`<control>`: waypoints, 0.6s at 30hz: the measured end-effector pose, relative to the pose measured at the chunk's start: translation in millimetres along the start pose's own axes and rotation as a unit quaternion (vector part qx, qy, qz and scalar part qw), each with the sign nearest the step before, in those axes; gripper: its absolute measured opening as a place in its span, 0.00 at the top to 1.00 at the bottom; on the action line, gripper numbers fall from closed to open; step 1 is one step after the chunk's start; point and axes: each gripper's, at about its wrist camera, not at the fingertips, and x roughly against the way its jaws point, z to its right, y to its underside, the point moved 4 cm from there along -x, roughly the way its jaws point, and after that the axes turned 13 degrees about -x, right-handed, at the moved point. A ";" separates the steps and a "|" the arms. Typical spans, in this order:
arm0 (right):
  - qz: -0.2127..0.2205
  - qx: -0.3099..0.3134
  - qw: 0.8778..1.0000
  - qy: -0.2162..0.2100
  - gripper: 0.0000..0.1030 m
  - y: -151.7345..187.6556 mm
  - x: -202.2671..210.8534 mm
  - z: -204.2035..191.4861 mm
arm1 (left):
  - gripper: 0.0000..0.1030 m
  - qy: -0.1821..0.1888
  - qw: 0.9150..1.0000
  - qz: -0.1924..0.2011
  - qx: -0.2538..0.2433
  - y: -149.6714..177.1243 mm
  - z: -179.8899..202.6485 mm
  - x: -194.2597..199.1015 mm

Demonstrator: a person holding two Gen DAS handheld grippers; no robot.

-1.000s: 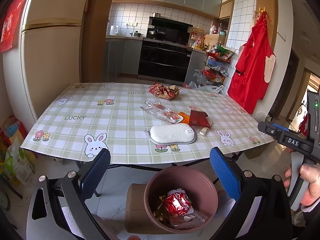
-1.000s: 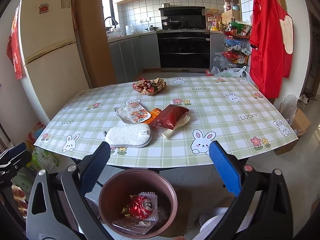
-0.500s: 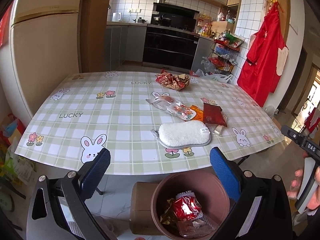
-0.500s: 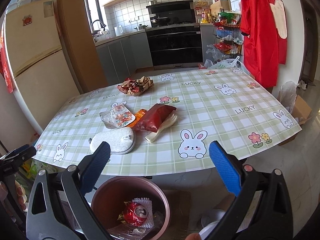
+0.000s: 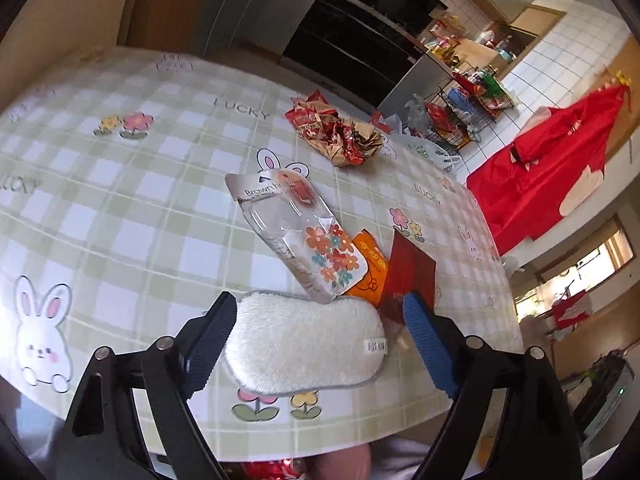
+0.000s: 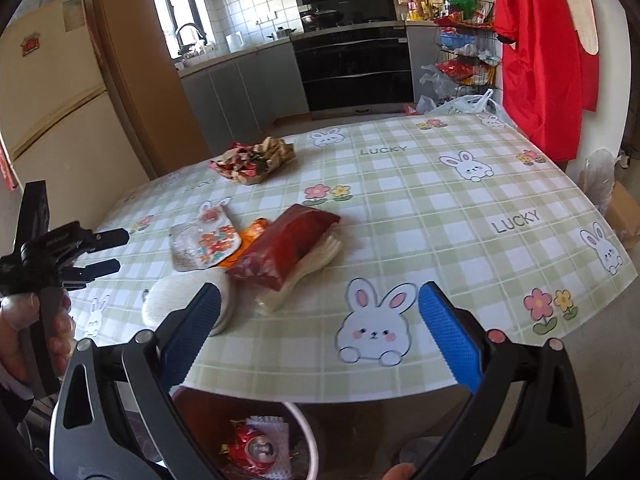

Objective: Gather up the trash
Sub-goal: 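Grasp the clear flower-printed plastic package with the left tool and lift it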

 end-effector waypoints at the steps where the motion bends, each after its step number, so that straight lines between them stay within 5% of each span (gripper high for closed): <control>1: -0.001 0.000 1.000 0.004 0.05 -1.8 -4.3 2.5 | 0.19 0.004 1.000 -0.003 0.011 -3.6 -1.9 -10.2; 12: -0.016 0.001 1.000 0.023 0.05 -4.3 -37.6 24.2 | 0.27 -0.003 0.986 -0.012 0.166 -7.4 -49.0 -81.6; 16: -0.026 0.018 0.999 0.025 0.05 4.8 -44.4 20.8 | 0.29 0.008 0.987 0.001 0.163 -14.4 -45.3 -89.3; 18: -0.029 0.016 0.999 0.023 0.05 7.0 -45.2 22.0 | 0.38 -0.001 0.989 0.002 0.151 -17.5 -44.0 -92.7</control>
